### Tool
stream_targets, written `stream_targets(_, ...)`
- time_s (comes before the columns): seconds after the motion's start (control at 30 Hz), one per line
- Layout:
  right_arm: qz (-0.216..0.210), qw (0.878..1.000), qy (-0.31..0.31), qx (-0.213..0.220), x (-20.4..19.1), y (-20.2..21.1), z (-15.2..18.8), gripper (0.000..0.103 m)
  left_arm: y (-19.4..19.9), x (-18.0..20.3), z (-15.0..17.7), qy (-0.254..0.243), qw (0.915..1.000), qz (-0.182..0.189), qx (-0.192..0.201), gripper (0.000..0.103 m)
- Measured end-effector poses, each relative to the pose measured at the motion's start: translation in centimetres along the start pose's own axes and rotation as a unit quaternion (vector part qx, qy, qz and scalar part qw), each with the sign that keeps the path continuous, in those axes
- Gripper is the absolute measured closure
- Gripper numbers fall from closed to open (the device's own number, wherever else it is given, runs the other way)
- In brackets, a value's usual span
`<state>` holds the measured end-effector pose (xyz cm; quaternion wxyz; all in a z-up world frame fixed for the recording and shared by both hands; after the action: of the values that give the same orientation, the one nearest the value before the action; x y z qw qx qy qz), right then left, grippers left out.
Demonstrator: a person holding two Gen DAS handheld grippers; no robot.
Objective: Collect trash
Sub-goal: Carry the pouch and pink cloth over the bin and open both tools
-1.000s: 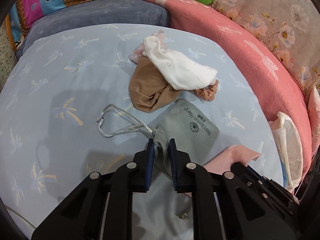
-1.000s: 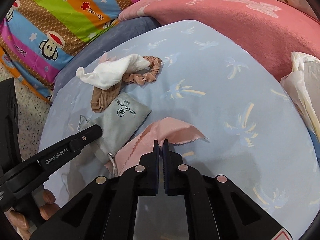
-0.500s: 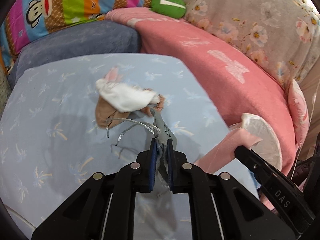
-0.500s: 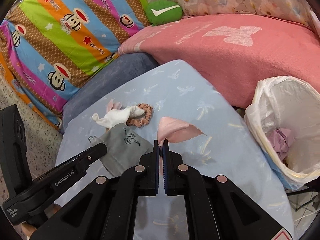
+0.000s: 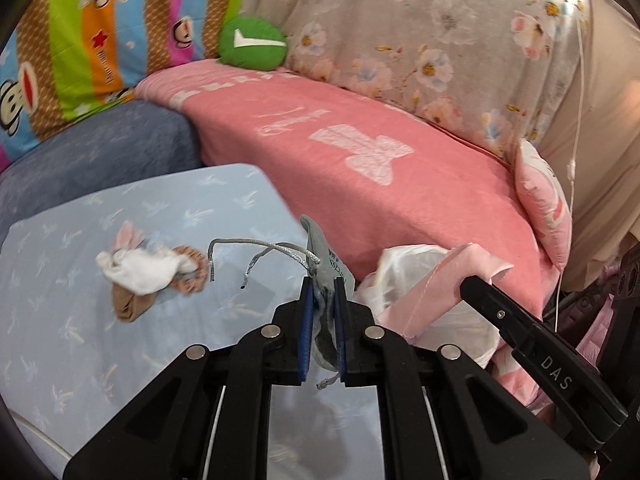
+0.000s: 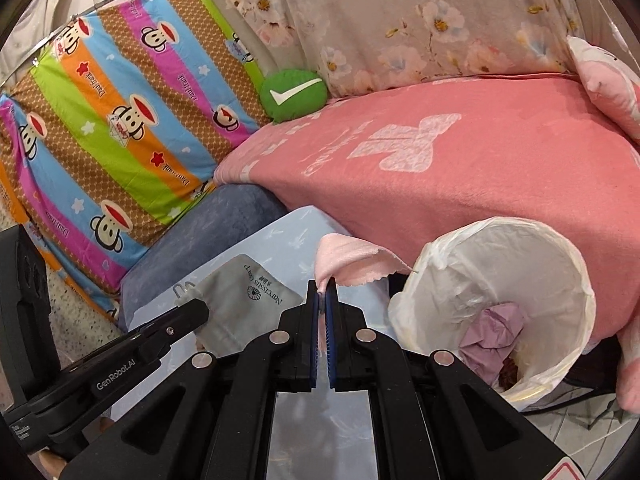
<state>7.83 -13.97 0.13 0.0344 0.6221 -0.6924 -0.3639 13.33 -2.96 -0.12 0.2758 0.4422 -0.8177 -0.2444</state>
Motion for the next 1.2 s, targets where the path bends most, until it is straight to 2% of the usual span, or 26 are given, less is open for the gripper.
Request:
stream_targets(0.2,0.021,0.999,-0.015,0.026,3.5,2.4,-2.0,0.099,-0.6,4.8,-1.1,-0.040,0.9988,0.026,0.007,0.093)
stream_targets(0.5,0.049,0.997,-0.028,0.047,7.7,4.4,-4.0,0.099,-2.2,10.0,-1.6,-0.079,0.9954,0.055,0.002,0.093)
stream_targets(0.87,0.069,0.996,-0.035,0.049,9.9,4.5,-4.5,0.099,-4.1,12.9,-1.4,-0.094,0.9927,0.073,-0.017,0.092)
stream_targets(0.93,0.072,0.996,-0.034,0.049,9.9,4.5,-4.4,0.095,-4.5,13.1,-1.3,-0.094,0.9924,0.076,-0.023,0.092)
stream_targets(0.97,0.076,0.995,-0.034,0.050,10.1,4.4,-4.3,0.094,-4.6,13.2,-1.3,-0.093,0.9923,0.077,-0.025,0.090)
stream_targets(1.03,0.081,0.995,-0.032,0.050,10.2,4.3,-4.4,0.093,-4.9,13.2,-1.2,-0.094,0.9926,0.072,-0.028,0.077)
stream_targets(1.1,0.082,0.995,-0.033,0.047,10.4,4.0,-4.3,0.091,-5.0,12.9,-1.1,-0.092,0.9938,0.058,-0.023,0.045)
stream_targets(1.13,0.083,0.995,-0.034,0.045,10.5,3.8,-4.2,0.090,-4.9,12.8,-1.1,-0.090,0.9943,0.053,-0.019,0.041)
stream_targets(1.2,0.083,0.995,-0.034,0.043,10.5,3.7,-4.2,0.087,-4.9,12.5,-1.1,-0.090,0.9946,0.049,-0.016,0.041)
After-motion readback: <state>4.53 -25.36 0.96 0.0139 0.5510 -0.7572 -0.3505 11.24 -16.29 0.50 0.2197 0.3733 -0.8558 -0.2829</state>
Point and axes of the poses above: each gripper's, at about its wrist camera, not at the fingertips, and y roughly against the way its jaws point, x to its right, z to its underside, the point moved 7 cm from there along -y, roughly the way its jaws point, and after that the axes turned 1 degree about -y, right-handed, at the moved point
